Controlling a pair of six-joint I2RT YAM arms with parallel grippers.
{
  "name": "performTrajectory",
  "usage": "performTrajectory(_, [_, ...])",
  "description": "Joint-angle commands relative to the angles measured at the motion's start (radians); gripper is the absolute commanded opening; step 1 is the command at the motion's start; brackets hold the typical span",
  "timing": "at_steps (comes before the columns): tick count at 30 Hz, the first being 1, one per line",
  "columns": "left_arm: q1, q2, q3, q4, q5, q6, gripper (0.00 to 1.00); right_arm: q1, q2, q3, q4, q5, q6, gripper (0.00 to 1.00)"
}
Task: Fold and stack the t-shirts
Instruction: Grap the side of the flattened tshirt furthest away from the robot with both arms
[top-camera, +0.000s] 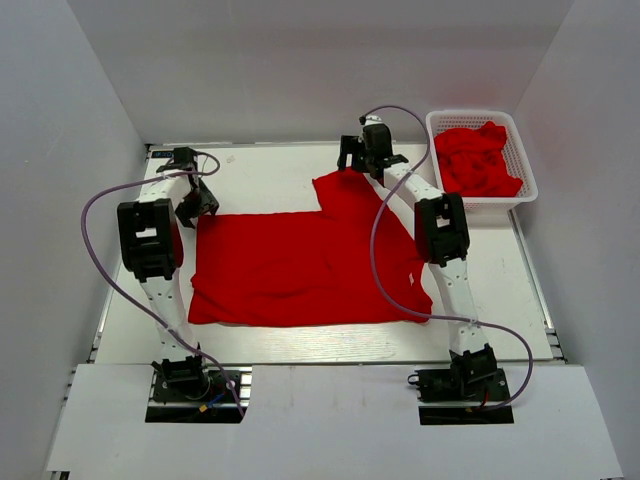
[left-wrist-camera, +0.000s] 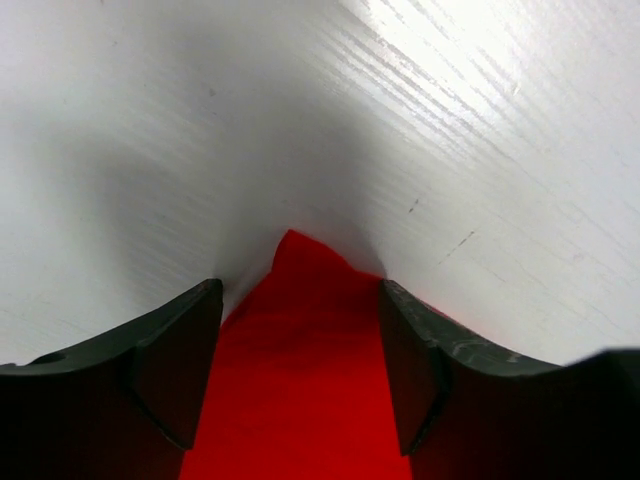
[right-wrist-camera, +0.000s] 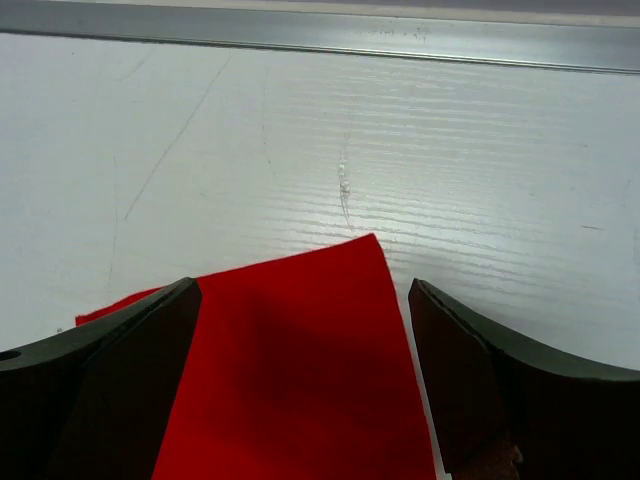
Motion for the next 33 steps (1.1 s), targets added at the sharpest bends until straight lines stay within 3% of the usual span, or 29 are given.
performTrajectory(1, [-0.008,0.050,-0.055,-0.012,0.015,-0.009,0.72,-0.008,0.038,0.055,0.066,0.008,0.050,0.90])
performTrajectory(12, [-0.008,0.025,-0.119,0.012,0.037,-0.018,0.58,-0.006,0.096,0.072,0.059,-0.086,0.136,0.89])
performTrajectory(16, [-0.008,0.025,-0.128,0.003,0.037,-0.027,0.49,0.000,0.085,0.060,0.037,-0.084,0.090,0.77])
performTrajectory(22, [-0.008,0.025,-0.138,0.014,0.055,-0.027,0.48,0.017,0.058,0.048,-0.020,0.014,0.048,0.49])
performTrajectory(33, [-0.008,0.016,-0.138,0.014,0.055,-0.018,0.48,0.050,0.101,0.152,-0.117,0.099,-0.047,0.27])
